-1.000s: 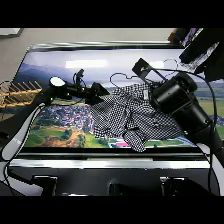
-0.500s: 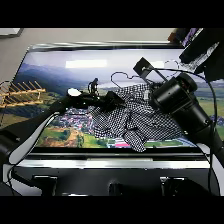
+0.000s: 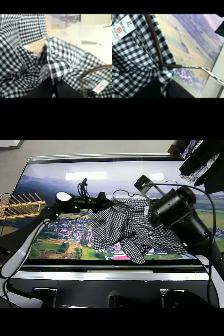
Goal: Fold the clothes and pants, and hang the long-sleeved shirts on hangers.
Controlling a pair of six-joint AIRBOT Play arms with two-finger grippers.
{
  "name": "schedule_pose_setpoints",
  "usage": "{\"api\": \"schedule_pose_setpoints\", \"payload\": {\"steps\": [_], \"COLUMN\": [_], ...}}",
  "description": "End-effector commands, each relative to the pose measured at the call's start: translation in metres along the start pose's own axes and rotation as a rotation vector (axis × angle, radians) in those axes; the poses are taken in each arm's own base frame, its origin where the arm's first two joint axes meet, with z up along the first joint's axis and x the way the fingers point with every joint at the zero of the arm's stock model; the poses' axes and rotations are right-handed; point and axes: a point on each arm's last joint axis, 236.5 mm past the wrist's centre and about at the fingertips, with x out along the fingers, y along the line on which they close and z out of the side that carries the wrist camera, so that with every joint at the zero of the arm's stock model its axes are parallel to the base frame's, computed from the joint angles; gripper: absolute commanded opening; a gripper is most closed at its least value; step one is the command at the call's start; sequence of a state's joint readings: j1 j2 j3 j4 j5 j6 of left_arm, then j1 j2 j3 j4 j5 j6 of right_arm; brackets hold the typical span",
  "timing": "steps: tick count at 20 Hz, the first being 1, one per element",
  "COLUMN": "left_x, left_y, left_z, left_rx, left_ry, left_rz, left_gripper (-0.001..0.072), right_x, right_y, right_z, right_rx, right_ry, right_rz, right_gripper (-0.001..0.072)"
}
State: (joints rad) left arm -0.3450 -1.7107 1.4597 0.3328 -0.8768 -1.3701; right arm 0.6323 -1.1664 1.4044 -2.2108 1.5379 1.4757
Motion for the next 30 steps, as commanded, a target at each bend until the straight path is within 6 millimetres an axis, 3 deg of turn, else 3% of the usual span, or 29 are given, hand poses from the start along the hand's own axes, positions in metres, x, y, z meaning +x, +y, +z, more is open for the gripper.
{"api": "schedule_pose_setpoints", "payload": {"steps": [1,10,14,18,22,25,28,30], "left_x": [-0.026,-0.039,-0.058,-0.061,-0.07,-0.093,-0.129,-0.151], "left_y": [-0.005,-0.017,-0.004,0.001,-0.032,-0.056,-0.092,-0.079], "left_z": [0.01,0.013,0.019,0.017,0.025,0.024,0.003,-0.027], "left_rx": [0.066,0.089,0.128,0.137,0.205,0.312,0.414,0.456], "left_ry": [0.022,0.028,0.026,0.039,0.013,0.014,0.021,0.093], "left_rz": [0.048,0.033,0.092,0.112,0.077,0.131,0.165,0.31], "left_gripper": [0.0017,0.0018,0.0018,0.0018,0.0017,0.0017,0.0017,0.0017], "right_x": [0.005,0.025,0.026,0.021,0.037,0.059,0.073,0.07], "right_y": [0.011,0.026,0.028,0.033,0.069,0.086,0.099,0.083], "right_z": [-0.001,-0.001,-0.01,-0.013,0.017,0.03,0.053,0.069], "right_rx": [-0.024,-0.101,-0.125,-0.112,-0.118,-0.127,-0.125,-0.091], "right_ry": [0.022,0.098,0.142,0.138,0.061,0.069,0.003,-0.056], "right_rz": [0.033,0.042,0.049,0.082,0.179,0.192,0.205,0.147], "right_gripper": [0.0025,0.0025,0.0025,0.0025,0.0025,0.0025,0.0025,0.0025]}}
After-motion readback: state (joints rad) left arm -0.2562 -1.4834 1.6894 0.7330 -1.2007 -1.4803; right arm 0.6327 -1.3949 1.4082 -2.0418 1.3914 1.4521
